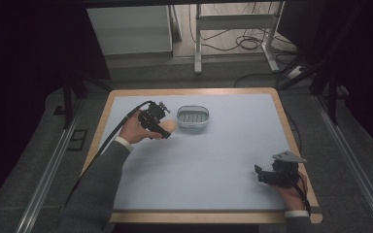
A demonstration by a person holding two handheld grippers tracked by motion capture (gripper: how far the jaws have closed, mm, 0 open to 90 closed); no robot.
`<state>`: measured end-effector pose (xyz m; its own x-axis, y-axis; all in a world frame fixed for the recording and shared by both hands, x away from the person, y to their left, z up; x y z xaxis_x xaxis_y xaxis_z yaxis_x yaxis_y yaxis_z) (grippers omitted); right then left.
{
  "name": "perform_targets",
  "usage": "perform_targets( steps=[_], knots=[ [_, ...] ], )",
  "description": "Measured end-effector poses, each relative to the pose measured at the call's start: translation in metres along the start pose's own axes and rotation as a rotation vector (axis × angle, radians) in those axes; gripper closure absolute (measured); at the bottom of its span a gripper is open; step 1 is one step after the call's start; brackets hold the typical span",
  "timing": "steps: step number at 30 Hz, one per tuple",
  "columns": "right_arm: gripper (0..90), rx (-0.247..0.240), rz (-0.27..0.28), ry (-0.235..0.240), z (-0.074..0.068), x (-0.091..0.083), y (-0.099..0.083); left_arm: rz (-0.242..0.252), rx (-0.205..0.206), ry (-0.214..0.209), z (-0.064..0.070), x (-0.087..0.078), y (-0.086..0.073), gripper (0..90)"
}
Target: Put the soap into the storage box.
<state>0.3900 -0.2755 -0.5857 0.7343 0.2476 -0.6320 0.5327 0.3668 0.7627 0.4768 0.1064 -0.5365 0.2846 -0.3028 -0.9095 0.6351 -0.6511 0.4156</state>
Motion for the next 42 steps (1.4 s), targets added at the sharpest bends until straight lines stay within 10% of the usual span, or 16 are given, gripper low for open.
perform_targets(
  steps=[42],
  knots=[
    [7.6,0.004,-0.005,-0.004,0.004,0.001,-0.003,0.000,0.058,-0.008,0.000,0.018,0.049,32.9]
  ],
)
Point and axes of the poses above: each handheld gripper's, and its own axes: x roughly forward along the jaws, y roughly out of its top, z roughly to its right, the point moved 10 cm from there along x, roughly forward along the jaws, and after that the axes turned 4 degrees about -x, right-handed, at the moved point
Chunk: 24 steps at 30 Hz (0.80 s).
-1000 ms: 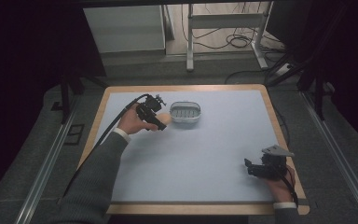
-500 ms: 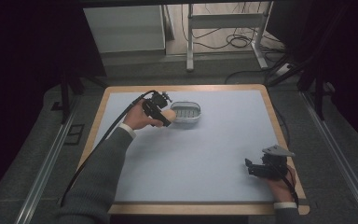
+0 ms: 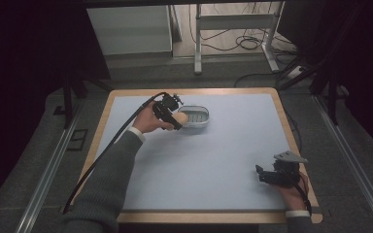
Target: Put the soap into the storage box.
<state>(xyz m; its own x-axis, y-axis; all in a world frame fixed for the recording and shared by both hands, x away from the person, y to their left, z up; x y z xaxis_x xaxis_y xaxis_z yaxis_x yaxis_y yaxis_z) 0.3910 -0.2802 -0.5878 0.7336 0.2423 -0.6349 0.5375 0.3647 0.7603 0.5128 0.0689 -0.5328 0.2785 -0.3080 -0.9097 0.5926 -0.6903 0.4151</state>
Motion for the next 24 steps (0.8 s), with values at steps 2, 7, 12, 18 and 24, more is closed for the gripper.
perform_targets(
  steps=[2,7,12,18,24],
  knots=[
    [7.6,0.000,0.001,0.000,0.000,0.000,0.000,-0.001,0.006,-0.002,0.001,0.001,0.002,32.8],
    [7.6,0.002,0.002,-0.002,0.001,-0.001,0.000,-0.001,-0.002,-0.004,-0.001,0.003,0.004,32.8],
    [7.6,0.003,0.000,-0.002,0.002,-0.001,0.000,0.002,0.002,-0.008,-0.001,0.004,0.009,32.9],
    [7.6,0.007,0.001,-0.004,0.003,-0.001,-0.001,0.008,0.016,-0.007,-0.003,0.005,0.016,32.9],
    [7.6,0.009,-0.001,-0.006,0.004,-0.001,-0.001,0.005,0.024,-0.015,-0.004,0.006,0.024,32.9]
  ],
)
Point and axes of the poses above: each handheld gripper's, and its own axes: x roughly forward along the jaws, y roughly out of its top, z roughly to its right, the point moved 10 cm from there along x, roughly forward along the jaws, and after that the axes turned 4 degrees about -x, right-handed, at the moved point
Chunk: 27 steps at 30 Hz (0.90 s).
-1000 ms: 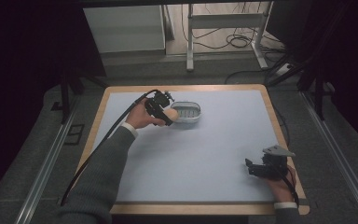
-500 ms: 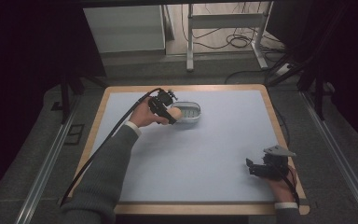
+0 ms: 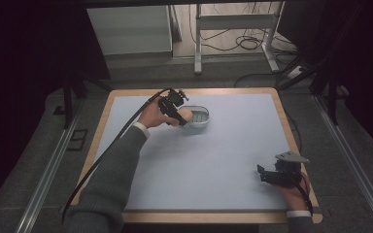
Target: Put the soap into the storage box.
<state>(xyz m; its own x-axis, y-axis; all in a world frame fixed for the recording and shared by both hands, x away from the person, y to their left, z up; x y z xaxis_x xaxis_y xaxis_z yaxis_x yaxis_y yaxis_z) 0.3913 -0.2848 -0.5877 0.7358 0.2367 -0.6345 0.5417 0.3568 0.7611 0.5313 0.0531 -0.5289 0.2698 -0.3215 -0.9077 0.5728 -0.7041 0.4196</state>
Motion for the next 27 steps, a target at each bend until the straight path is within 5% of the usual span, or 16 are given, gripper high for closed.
perform_targets(
  steps=[27],
  knots=[
    [7.6,0.008,-0.001,-0.009,0.006,-0.001,-0.002,-0.002,0.084,-0.042,0.007,0.025,0.036,32.8]
  ],
)
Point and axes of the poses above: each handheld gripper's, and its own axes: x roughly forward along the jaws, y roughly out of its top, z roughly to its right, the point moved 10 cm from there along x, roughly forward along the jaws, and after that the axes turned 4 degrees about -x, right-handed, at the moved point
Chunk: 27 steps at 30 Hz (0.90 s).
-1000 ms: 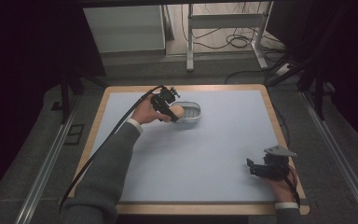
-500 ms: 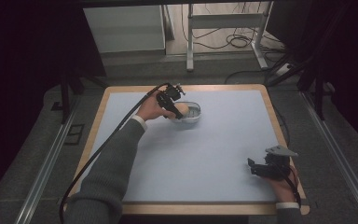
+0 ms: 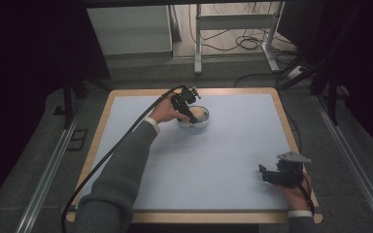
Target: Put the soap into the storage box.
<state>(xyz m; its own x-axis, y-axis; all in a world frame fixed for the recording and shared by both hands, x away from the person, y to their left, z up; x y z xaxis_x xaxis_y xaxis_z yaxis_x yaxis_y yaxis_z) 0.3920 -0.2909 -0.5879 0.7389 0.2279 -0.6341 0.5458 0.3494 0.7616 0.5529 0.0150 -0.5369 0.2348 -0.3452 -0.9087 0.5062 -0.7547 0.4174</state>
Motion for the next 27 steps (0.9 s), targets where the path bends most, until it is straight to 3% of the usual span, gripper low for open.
perform_targets(
  steps=[22,27],
  knots=[
    [7.6,0.002,-0.005,-0.001,0.002,0.001,-0.002,-0.006,-0.010,-0.021,-0.014,0.010,0.000,32.5],
    [7.6,0.004,-0.006,-0.002,0.002,0.001,-0.002,0.051,-0.017,-0.051,-0.009,0.003,0.007,31.2]
  ],
)
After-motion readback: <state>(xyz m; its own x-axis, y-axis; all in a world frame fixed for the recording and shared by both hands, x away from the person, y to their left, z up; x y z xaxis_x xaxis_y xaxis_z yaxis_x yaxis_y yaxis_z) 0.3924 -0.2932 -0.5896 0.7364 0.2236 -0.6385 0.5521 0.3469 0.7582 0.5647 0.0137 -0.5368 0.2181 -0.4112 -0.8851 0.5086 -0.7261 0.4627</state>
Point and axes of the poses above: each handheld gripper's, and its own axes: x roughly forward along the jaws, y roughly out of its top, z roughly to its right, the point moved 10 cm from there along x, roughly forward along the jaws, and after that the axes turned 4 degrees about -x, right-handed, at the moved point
